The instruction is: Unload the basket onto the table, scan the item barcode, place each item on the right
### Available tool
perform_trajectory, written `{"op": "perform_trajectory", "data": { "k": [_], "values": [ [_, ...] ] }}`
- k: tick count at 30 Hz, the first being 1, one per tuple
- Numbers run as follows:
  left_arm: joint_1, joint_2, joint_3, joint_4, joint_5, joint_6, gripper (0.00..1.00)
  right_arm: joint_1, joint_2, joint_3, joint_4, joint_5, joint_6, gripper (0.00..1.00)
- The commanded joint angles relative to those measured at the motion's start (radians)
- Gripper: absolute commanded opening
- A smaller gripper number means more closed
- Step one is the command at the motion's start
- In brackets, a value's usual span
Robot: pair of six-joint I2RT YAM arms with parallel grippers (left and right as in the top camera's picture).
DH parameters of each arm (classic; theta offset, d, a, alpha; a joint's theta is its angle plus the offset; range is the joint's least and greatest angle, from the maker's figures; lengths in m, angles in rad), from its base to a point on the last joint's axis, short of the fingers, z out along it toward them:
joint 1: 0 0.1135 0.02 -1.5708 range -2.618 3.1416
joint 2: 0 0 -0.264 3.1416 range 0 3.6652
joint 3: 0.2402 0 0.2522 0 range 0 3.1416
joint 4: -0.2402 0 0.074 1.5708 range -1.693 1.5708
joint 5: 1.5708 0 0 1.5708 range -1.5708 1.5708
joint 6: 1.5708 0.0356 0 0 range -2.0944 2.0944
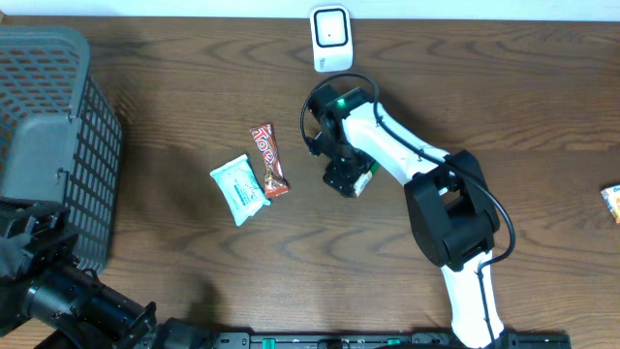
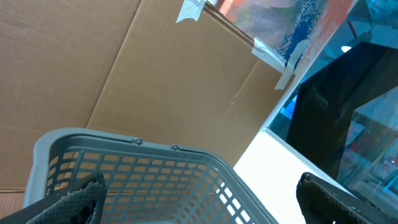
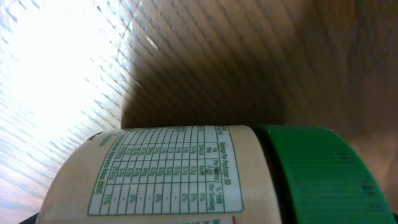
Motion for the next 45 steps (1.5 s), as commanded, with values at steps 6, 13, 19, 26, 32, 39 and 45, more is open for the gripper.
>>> {"op": "perform_trajectory", "data": {
  "k": [6,13,19,26,32,39,45],
  "values": [
    [0.005,-0.007,0.007,0.005,-0.01,0.006,0.98,0.022,-0.015,-0.006,-0.034,-0.203,0.356,0.79],
    [0.005,-0.007,0.007,0.005,-0.01,0.006,0.98,0.021,-0.015,-0.005,-0.035,-0.357,0.505,0.8],
    [0.005,-0.007,0.007,0.005,-0.01,0.006,0.98,0.021,-0.015,-0.005,-0.032,-0.478,0.518,0.99],
    [0.005,-0.007,0.007,0.005,-0.01,0.006,0.98,0.023,-0.015,-0.006,0.024,-0.454,0.516,0.99],
    [0.005,-0.007,0.007,0.005,-0.01,0.006,0.98,0.026,-0.015,-0.006,0.067,-0.372,0.509,0.99],
    [0.005,-0.007,0.007,0.005,-0.01,0.006,0.98,0.028,-0.015,-0.006,0.024,-0.214,0.661,0.99],
    [0.005,-0.007,0.007,0.005,-0.01,0.006,0.98,0.027,-0.015,-0.006,-0.029,-0.209,0.894,0.95]
  ]
}}
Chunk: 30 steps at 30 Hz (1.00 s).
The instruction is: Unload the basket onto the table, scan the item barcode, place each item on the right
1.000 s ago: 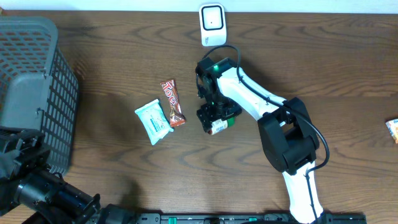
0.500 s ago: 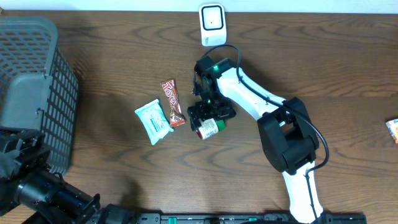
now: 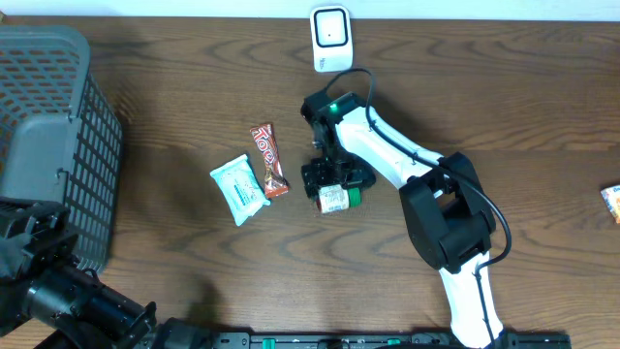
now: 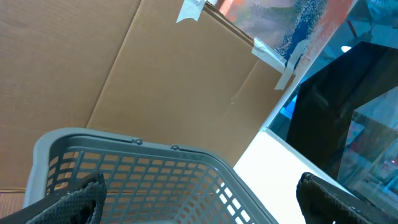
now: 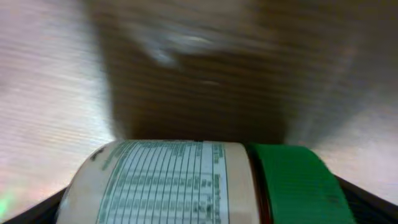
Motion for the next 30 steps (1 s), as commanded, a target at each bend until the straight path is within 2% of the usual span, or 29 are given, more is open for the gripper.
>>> {"op": "perform_trajectory", "data": {
  "k": [1,5,8,16,19,24,30],
  "values": [
    [0.005,-0.007,0.007,0.005,-0.01,0.006,0.98,0.003,-0.015,0.0,-0.006,0.019,0.184,0.95],
    [0.005,-0.007,0.007,0.005,-0.01,0.006,0.98,0.004,-0.015,0.0,-0.015,-0.088,0.283,0.95],
    [0.005,-0.007,0.007,0.005,-0.01,0.006,0.98,0.004,-0.015,0.0,-0.011,-0.15,0.292,0.95],
    [0.005,-0.007,0.007,0.005,-0.01,0.006,0.98,0.004,-0.015,0.0,-0.015,-0.153,0.325,0.88],
    [0.005,-0.007,0.007,0.005,-0.01,0.006,0.98,0.004,-0.015,0.0,-0.003,-0.137,0.335,0.98],
    [0.005,-0.007,0.007,0.005,-0.01,0.006,0.98,0.002,-0.015,-0.029,0.008,-0.163,0.384,0.99],
    [0.005,-0.007,0.007,0.005,-0.01,0.006,0.98,-0.019,-0.015,-0.145,0.105,-0.227,0.372,0.99]
  ]
}}
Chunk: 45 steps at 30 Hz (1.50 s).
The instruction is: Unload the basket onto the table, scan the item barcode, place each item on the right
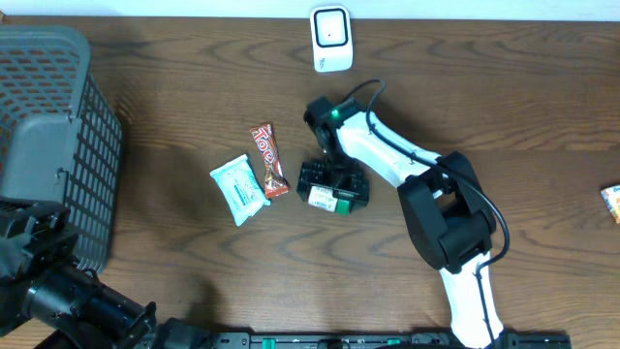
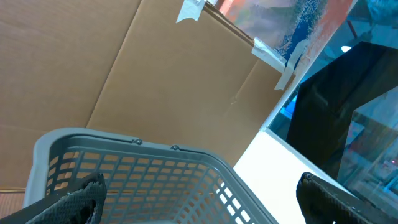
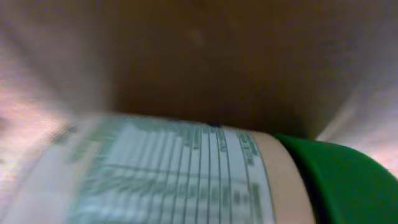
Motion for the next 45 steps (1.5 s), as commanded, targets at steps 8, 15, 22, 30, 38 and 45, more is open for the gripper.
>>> {"op": "perform_trajectory", "data": {
  "k": [8,15,22,30,38,45],
  "values": [
    [0.005,-0.007,0.007,0.005,-0.01,0.006,0.98,-0.044,-0.007,-0.101,0.092,-0.054,-0.051,0.88],
    [0.005,-0.007,0.007,0.005,-0.01,0.006,0.98,-0.043,-0.007,-0.101,0.107,-0.048,-0.142,0.73],
    [0.005,-0.007,0.007,0.005,-0.01,0.006,0.98,-0.049,-0.009,-0.063,0.078,-0.103,-0.192,0.7],
    [0.005,-0.007,0.007,0.005,-0.01,0.006,0.98,-0.075,-0.009,-0.01,-0.111,-0.418,-0.289,0.7],
    [0.005,-0.007,0.007,0.005,-0.01,0.006,0.98,-0.101,-0.009,-0.01,-0.324,-0.615,-0.422,0.68],
    [0.005,-0.007,0.007,0.005,-0.01,0.006,0.98,-0.105,-0.009,-0.01,-0.401,-0.629,-0.467,0.68]
  ]
}}
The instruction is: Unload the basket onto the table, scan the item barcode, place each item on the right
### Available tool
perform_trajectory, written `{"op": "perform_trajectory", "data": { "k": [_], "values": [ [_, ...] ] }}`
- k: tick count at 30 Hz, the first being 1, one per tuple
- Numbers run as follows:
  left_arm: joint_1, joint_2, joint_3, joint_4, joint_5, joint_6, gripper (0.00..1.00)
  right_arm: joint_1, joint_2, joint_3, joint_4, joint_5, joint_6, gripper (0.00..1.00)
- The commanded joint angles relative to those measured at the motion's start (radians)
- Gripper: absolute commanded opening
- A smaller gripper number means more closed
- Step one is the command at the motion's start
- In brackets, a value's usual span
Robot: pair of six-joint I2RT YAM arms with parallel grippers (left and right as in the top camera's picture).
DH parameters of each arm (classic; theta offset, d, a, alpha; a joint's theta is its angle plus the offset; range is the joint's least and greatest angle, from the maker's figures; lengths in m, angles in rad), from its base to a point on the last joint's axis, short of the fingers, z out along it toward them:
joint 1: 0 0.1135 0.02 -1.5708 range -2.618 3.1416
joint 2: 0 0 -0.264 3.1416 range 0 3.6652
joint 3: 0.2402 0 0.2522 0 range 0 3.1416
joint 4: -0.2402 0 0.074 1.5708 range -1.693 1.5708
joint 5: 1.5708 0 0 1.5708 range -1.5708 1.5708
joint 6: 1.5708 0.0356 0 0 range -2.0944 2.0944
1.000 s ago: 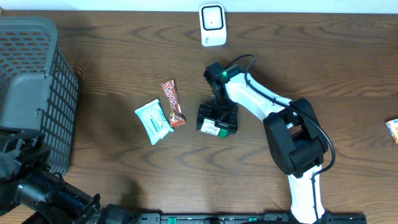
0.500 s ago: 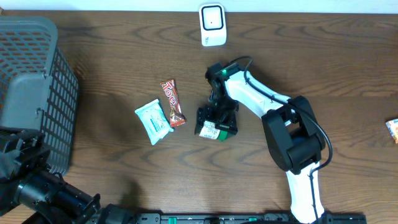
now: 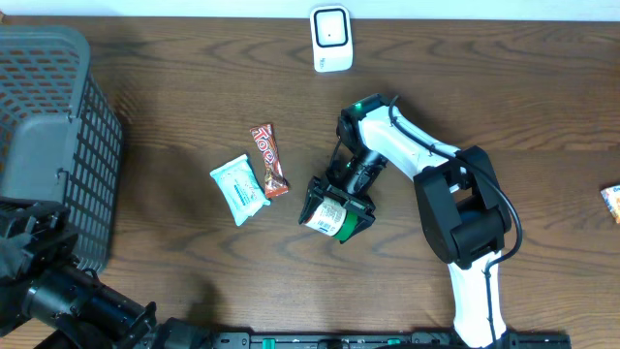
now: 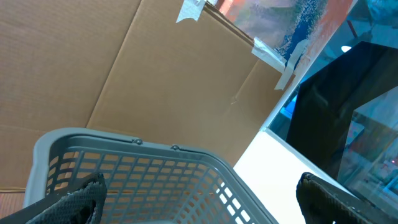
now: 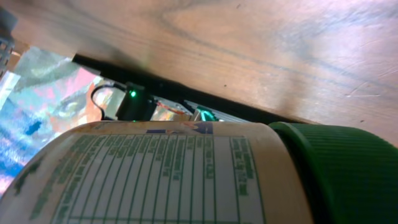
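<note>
A cream bottle [image 3: 325,215] with a green cap [image 3: 350,225] and a printed table label [image 5: 155,180] hangs tilted above the table's middle. My right gripper [image 3: 334,214] is shut on it. In the right wrist view the bottle fills the lower frame, its cap [image 5: 348,177] to the right, and hides the fingers. The white scanner [image 3: 330,39] stands at the far edge, well beyond the bottle. My left gripper [image 4: 199,199] is open at the near left, its fingers [image 4: 74,199] in front of the grey basket [image 4: 143,168].
A red-brown candy bar [image 3: 268,160] and a white-teal packet [image 3: 238,190] lie left of the bottle. The grey mesh basket [image 3: 48,136] fills the left side. An orange packet [image 3: 611,202] lies at the right edge. The left arm [image 3: 68,291] lies along the near left corner.
The right gripper with the bottle is now a little nearer the table's front edge and tilted. Its wrist has swung to the right, and its camera looks along the table. The left arm has not moved.
The right gripper held the bottle just right of the candy bar, cap to the lower right. Then the bottle lay level, cap to the right, a bit nearer the front. Now it is tilted and farther from the scanner. The left arm stayed put throughout.
</note>
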Motion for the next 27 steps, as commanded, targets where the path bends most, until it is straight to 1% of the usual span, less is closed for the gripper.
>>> {"op": "perform_trajectory", "data": {
  "k": [1,8,10,12,17,23,27],
  "values": [
    [0.005,-0.007,0.007,0.005,-0.01,0.006,0.98,-0.012,0.006,0.021,-0.011,-0.066,-0.043,0.68],
    [0.005,-0.007,0.007,0.005,-0.01,0.006,0.98,-0.012,0.006,0.021,-0.001,-0.06,-0.057,0.68],
    [0.005,-0.007,0.007,0.005,-0.01,0.006,0.98,-0.012,0.006,0.021,0.025,-0.058,-0.058,0.64],
    [0.005,-0.007,0.007,0.005,-0.01,0.006,0.98,-0.012,0.006,0.021,0.069,-0.058,-0.058,0.62],
    [0.005,-0.007,0.007,0.005,-0.01,0.006,0.98,-0.029,0.006,0.039,0.21,-0.058,-0.058,0.64],
    [0.005,-0.007,0.007,0.005,-0.01,0.006,0.98,-0.058,0.006,0.164,0.328,-0.03,-0.058,0.62],
    [0.005,-0.007,0.007,0.005,-0.01,0.006,0.98,-0.066,0.006,0.277,0.415,0.136,-0.058,0.6]
  ]
}}
